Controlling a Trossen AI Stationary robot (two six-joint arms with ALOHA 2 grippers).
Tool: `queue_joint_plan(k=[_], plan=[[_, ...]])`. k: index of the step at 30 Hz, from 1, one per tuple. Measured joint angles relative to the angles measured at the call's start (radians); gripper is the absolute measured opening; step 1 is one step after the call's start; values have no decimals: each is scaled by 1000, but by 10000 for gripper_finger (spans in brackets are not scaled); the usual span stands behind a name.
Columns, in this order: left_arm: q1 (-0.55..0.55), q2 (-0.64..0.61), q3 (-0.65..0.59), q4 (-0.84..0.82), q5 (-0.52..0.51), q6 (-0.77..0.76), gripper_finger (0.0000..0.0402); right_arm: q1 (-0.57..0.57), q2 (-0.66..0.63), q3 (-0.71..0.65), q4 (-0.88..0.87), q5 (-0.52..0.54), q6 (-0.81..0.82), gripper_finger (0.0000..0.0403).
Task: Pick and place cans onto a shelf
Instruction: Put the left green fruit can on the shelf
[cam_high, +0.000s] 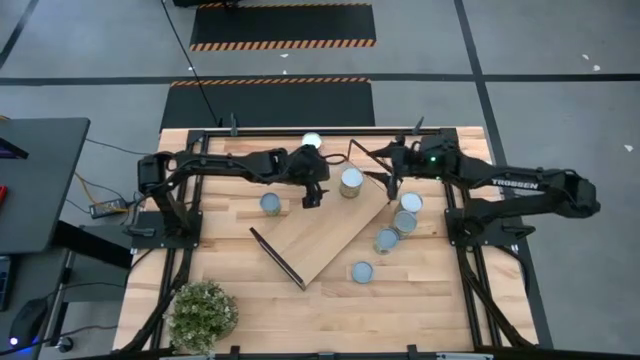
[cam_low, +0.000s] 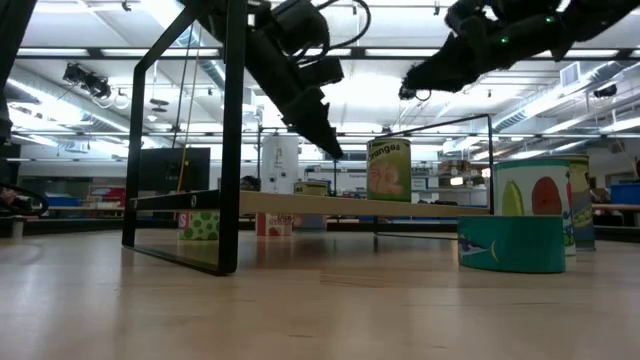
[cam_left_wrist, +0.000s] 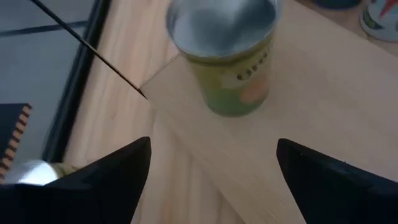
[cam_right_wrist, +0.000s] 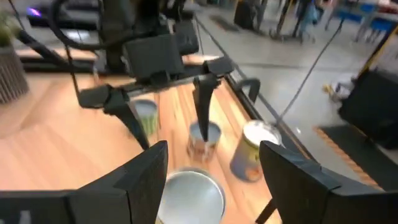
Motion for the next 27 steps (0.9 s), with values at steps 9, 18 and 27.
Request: queue_joint_plan(k=[9,18,27], plan=[[36,-4,-89,182,2,-4,352,184,150,100,-190,406,-87,261],[41,-4,-92,288,-164,-101,352,317,254,185,-325,582,-121,261],[39,28,-91,394,-164,-133,352,366,348,185,-409,740,-146,261]])
